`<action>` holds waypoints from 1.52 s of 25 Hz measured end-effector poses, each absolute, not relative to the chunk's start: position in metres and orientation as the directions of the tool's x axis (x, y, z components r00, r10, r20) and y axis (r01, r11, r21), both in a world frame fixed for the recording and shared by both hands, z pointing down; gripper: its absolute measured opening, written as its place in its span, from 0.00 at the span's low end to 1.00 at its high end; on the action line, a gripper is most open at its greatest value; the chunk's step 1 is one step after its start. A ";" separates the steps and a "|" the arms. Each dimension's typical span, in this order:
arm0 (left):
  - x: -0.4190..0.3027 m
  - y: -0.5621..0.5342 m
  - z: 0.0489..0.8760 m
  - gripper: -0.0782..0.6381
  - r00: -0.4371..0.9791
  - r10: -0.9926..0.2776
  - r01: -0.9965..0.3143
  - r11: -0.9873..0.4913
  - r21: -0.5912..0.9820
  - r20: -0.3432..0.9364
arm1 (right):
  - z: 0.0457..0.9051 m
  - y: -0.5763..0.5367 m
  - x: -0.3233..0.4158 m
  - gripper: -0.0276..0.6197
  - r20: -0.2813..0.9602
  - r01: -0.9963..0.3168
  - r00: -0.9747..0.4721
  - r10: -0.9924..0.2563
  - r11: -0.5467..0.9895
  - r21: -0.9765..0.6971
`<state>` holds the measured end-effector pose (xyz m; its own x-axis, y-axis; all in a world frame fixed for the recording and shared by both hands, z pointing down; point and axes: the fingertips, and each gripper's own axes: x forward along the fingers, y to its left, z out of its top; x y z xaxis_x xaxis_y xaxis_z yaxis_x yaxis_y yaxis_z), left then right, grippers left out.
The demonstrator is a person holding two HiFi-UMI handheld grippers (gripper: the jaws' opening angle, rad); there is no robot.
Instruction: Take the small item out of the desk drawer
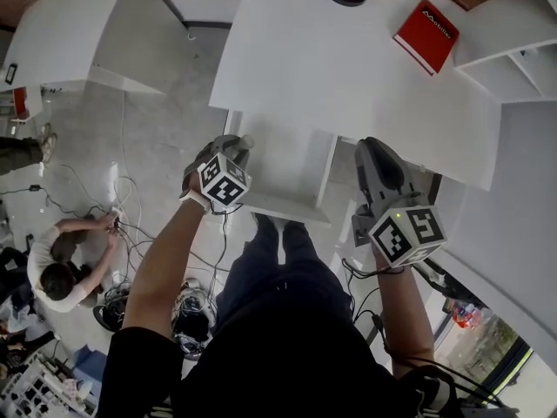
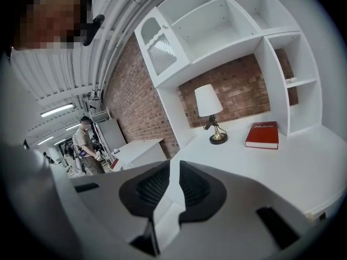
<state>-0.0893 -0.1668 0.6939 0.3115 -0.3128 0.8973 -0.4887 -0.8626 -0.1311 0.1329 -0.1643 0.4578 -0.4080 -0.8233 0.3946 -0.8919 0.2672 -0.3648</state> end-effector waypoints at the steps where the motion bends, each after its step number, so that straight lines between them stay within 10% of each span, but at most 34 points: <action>1: -0.089 -0.168 0.682 0.29 0.325 -0.329 -0.496 -0.858 -0.136 0.887 | 0.453 -0.164 0.130 0.13 0.390 -0.892 -0.408 -0.825 0.271 -0.361; 38: -0.131 -0.188 0.301 0.29 0.507 -0.817 -0.860 -0.501 0.098 0.274 | 0.277 -0.160 0.118 0.12 0.112 -0.917 -0.379 -0.919 0.357 -0.177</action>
<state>-0.1313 -0.1881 0.3005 0.5072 -0.8172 0.2737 -0.8599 -0.5010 0.0979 0.1180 -0.1596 0.2771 -0.3787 -0.9187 0.1120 -0.9173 0.3565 -0.1774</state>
